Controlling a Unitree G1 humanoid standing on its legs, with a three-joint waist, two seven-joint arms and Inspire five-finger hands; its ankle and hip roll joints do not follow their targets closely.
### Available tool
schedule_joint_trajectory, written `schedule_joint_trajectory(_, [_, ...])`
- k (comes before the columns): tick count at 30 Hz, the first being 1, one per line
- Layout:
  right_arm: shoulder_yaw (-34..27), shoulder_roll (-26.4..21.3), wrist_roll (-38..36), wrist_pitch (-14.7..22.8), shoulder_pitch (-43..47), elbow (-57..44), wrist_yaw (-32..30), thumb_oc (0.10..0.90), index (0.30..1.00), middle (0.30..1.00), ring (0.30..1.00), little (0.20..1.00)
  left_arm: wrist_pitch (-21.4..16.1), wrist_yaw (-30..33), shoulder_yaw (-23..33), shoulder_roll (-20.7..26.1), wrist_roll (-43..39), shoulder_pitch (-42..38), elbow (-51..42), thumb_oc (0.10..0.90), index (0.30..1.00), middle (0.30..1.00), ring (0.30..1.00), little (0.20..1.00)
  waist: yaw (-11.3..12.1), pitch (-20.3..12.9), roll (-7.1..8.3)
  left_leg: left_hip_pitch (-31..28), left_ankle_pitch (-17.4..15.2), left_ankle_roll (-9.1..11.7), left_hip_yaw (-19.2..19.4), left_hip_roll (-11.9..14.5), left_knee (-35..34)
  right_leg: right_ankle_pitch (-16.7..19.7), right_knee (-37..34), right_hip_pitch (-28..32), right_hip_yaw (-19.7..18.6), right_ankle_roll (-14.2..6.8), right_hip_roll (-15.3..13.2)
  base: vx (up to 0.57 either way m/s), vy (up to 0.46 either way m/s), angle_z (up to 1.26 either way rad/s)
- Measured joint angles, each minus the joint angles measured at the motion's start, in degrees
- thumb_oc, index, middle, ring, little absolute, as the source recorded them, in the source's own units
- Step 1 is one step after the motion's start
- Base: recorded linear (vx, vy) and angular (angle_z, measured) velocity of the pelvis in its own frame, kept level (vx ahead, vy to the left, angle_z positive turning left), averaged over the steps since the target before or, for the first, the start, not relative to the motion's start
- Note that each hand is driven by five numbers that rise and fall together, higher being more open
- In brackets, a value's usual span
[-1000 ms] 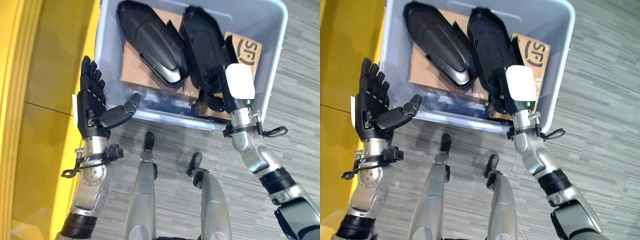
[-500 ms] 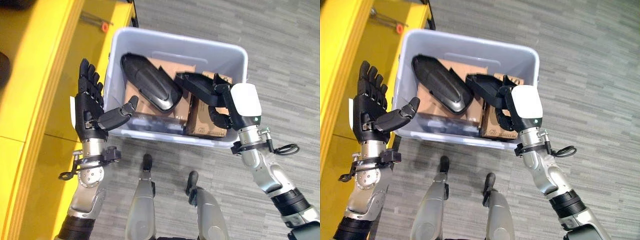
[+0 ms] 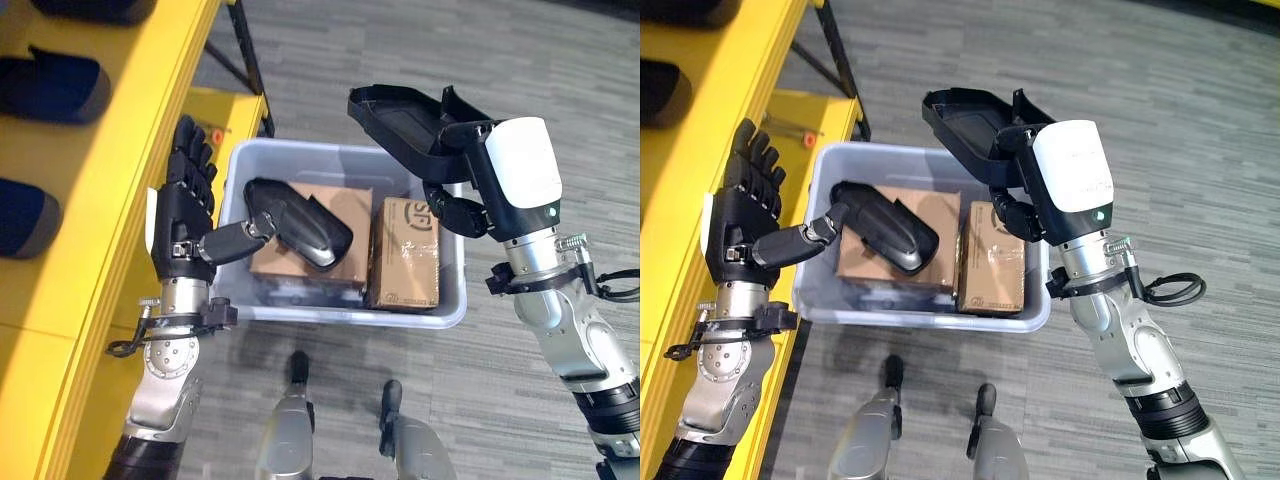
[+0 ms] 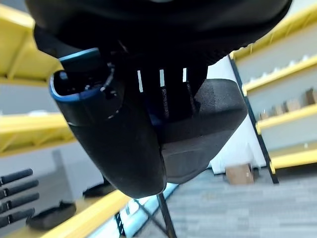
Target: Move parts from the plastic box to the shelf.
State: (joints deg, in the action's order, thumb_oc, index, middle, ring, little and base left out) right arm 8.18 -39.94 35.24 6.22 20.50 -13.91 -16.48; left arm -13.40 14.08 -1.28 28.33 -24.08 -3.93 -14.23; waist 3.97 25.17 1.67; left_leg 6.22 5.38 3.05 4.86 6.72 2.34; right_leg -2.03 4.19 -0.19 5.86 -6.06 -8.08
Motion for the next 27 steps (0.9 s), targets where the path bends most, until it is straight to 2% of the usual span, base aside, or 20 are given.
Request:
schedule_joint_trajectory(5, [0.05, -0.26, -1.14, 0.23, -0.22, 0.02, 1.67, 0.400, 0.300, 0.300, 0.300, 0.300, 0.18, -1.02, 1.06, -0.53, 0.15, 2.01, 0.01, 0.900, 1.000, 1.000, 1.000, 1.000, -0.93, -1.36, 0.18, -2.57, -0.01, 0.17, 1.20, 1.74, -0.09, -0.06, 0.46, 1.51, -1.41, 0.58, 1.86, -0.06, -0.211, -0.16])
schedule_joint_trajectory(11, [2.40, -0.31, -1.93, 1.24, 0.09, 0.01, 1.78, 0.400, 0.300, 0.300, 0.300, 0.300, 0.62, -0.97, 1.37, -1.02, 0.21, 6.95, 0.31, 0.900, 1.000, 1.000, 1.000, 1.000, -0.22, -3.28, 0.06, -3.09, 0.26, 1.11, 0.11, 5.82, 0.17, -1.47, 3.87, 0.92, -0.79, 3.59, 6.55, -0.12, -0.224, -0.01])
schedule_joint_trajectory(12, [3.41, -0.29, -2.35, 1.32, 0.20, 0.02, 1.65, 0.400, 0.300, 0.300, 0.300, 0.300, 0.67, -0.95, 1.46, -1.73, 0.23, 8.32, 0.58, 0.900, 1.000, 1.000, 1.000, 1.000, -0.09, -4.21, -0.12, -2.75, 0.91, 2.11, -0.48, 6.62, 0.03, -2.03, 4.91, 0.23, -0.53, 4.35, 7.18, -0.12, -0.146, 0.12])
schedule_joint_trajectory(13, [4.17, -0.26, -2.84, 1.76, 0.24, 0.05, 1.66, 0.400, 0.300, 0.300, 0.300, 0.300, 1.02, -0.83, 1.46, -3.09, 0.22, 9.40, 0.92, 0.900, 1.000, 1.000, 1.000, 1.000, 0.36, -4.99, -0.50, -2.98, 0.93, 2.04, -0.88, 7.63, -0.84, -2.27, 5.15, 0.17, -0.03, 4.95, 7.86, -0.17, -0.189, 0.16])
schedule_joint_trajectory(14, [5.12, -0.32, -3.17, 2.27, 0.22, 0.06, 1.57, 0.400, 0.300, 0.300, 0.300, 0.300, 1.08, -0.72, 1.44, -3.69, 0.27, 10.48, 1.54, 0.900, 1.000, 1.000, 1.000, 1.000, 1.34, -5.60, -1.19, -2.17, 2.33, 1.92, -1.55, 7.94, -1.14, -2.72, 6.11, -0.22, 1.05, 5.56, 9.25, -0.23, -0.234, 0.52])
schedule_joint_trajectory(15, [6.13, -0.64, -3.97, 2.60, 0.27, 0.03, 1.50, 0.400, 0.300, 0.300, 0.300, 0.300, 1.25, -0.88, 1.29, -4.81, 0.25, 11.01, 2.86, 0.900, 1.000, 1.000, 1.000, 1.000, 0.88, -6.58, -2.04, -1.92, 4.12, 1.27, -2.78, 8.12, -2.74, -3.65, 7.24, -0.68, 3.14, 6.10, 9.47, -0.11, -0.094, 0.62])
schedule_joint_trajectory(16, [6.34, -0.72, -4.02, 2.60, 0.28, 0.03, 1.40, 0.400, 0.300, 0.300, 0.300, 0.300, 1.49, -0.75, 1.10, -5.11, 0.24, 10.95, 3.36, 0.900, 1.000, 1.000, 1.000, 1.000, 0.79, -6.61, -2.27, -1.47, 4.86, 0.81, -3.20, 8.11, -2.82, -4.20, 8.06, -1.16, 3.65, 6.47, 9.12, -0.17, -0.131, 0.88])
schedule_joint_trajectory(17, [6.94, -0.97, -4.00, 2.61, 0.28, 0.07, 1.43, 0.400, 0.300, 0.300, 0.300, 0.300, 2.16, -0.67, 0.98, -5.15, 0.24, 11.37, 4.02, 0.900, 1.000, 1.000, 1.000, 1.000, 0.94, -7.10, -3.04, -0.36, 4.58, -1.25, -3.29, 8.16, -2.87, -5.48, 9.76, -2.24, 5.30, 7.11, 8.43, -0.14, -0.113, 0.61])
schedule_joint_trajectory(18, [7.38, -1.01, -3.99, 2.76, 0.25, 0.04, 1.40, 0.400, 0.300, 0.300, 0.300, 0.300, 2.14, -0.54, 1.14, -4.88, 0.24, 11.98, 4.37, 0.900, 1.000, 1.000, 1.000, 1.000, 2.33, -7.33, -3.67, 0.55, 3.55, -4.00, -2.39, 8.30, -3.09, -6.38, 12.55, -3.10, 6.81, 7.68, 8.87, -0.20, -0.142, 0.76])
schedule_joint_trajectory(19, [7.63, -1.15, -3.96, 2.79, -0.27, 0.04, 1.31, 0.400, 0.300, 0.300, 0.300, 0.300, 2.19, -0.48, 1.22, -4.97, 0.15, 11.92, 5.15, 0.900, 1.000, 1.000, 1.000, 1.000, 2.49, -7.58, -3.45, 1.65, -1.28, -6.99, -0.15, 8.17, -2.32, -7.03, 13.71, -3.79, 8.42, 8.22, 7.78, -0.16, -0.086, 0.83])
schedule_joint_trajectory(20, [7.91, -1.30, -3.97, 2.80, -0.34, 0.02, 1.30, 0.400, 0.300, 0.300, 0.300, 0.300, 2.13, -0.59, 1.15, -4.79, 0.00, 11.96, 5.58, 0.900, 1.000, 1.000, 1.000, 1.000, 2.37, -8.08, -2.54, 2.11, -5.70, -6.47, 1.82, 7.48, -2.05, -7.19, 13.49, -4.70, 9.64, 9.13, 5.21, -0.14, -0.056, 0.94])
schedule_joint_trajectory(21, [7.83, -1.35, -3.98, 2.75, -0.43, 0.06, 1.16, 0.400, 0.300, 0.300, 0.300, 0.300, 2.01, -0.71, 0.77, -4.93, -0.57, 11.57, 6.37, 0.900, 1.000, 1.000, 1.000, 1.000, 2.38, -8.20, -2.08, 3.25, -6.32, -6.58, 2.85, 7.04, -0.31, -6.98, 13.39, -4.94, 11.98, 9.81, 3.19, -0.09, -0.052, 1.17])
schedule_joint_trajectory(22, [7.80, -1.27, -3.99, 2.39, -1.23, 0.09, 1.05, 0.400, 0.300, 0.300, 0.300, 0.300, 2.14, -0.96, -0.58, -5.07, -1.01, 10.58, 8.70, 0.900, 1.000, 1.000, 1.000, 1.000, 1.89, -8.61, -1.32, 5.71, -5.35, -4.76, 5.15, 5.84, 6.16, -5.98, 11.24, -4.23, 14.17, 9.29, 0.98, -0.03, -0.024, 1.17])
schedule_joint_trajectory(23, [7.79, -1.32, -3.99, 2.37, -1.84, 0.07, 1.04, 0.400, 0.300, 0.300, 0.300, 0.300, 2.25, -1.13, -1.21, -5.09, -1.68, 10.57, 9.58, 0.900, 1.000, 1.000, 1.000, 1.000, 1.42, -9.08, -0.85, 5.72, -5.32, -3.08, 5.97, 5.46, 9.89, -5.40, 9.66, -3.43, 15.87, 9.08, -0.66, 0.02, -0.028, 1.42])
schedule_joint_trajectory(24, [7.59, -1.46, -4.01, 2.31, -2.36, 0.06, 0.94, 0.400, 0.300, 0.300, 0.300, 0.300, 2.25, -1.06, -1.84, -5.22, -2.14, 10.80, 9.74, 0.900, 1.000, 1.000, 1.000, 1.000, 0.21, -9.40, -0.86, 4.69, -5.04, -1.66, 6.91, 6.30, 14.39, -4.81, 7.93, -1.72, 18.59, 8.66, -1.94, 0.03, 0.027, 1.22])
schedule_joint_trajectory(27, [5.22, -1.44, -4.04, 2.36, -5.16, -0.14, 0.81, 0.400, 0.300, 0.300, 0.300, 0.300, 2.23, -1.63, -2.83, -5.32, -2.10, 10.56, 9.56, 0.900, 1.000, 1.000, 1.000, 1.000, -1.81, -10.57, -1.00, 0.77, -6.15, 1.21, 9.49, 9.26, 18.94, -3.58, 5.47, 1.64, 24.07, 7.16, -3.56, 0.02, 0.089, 1.09])
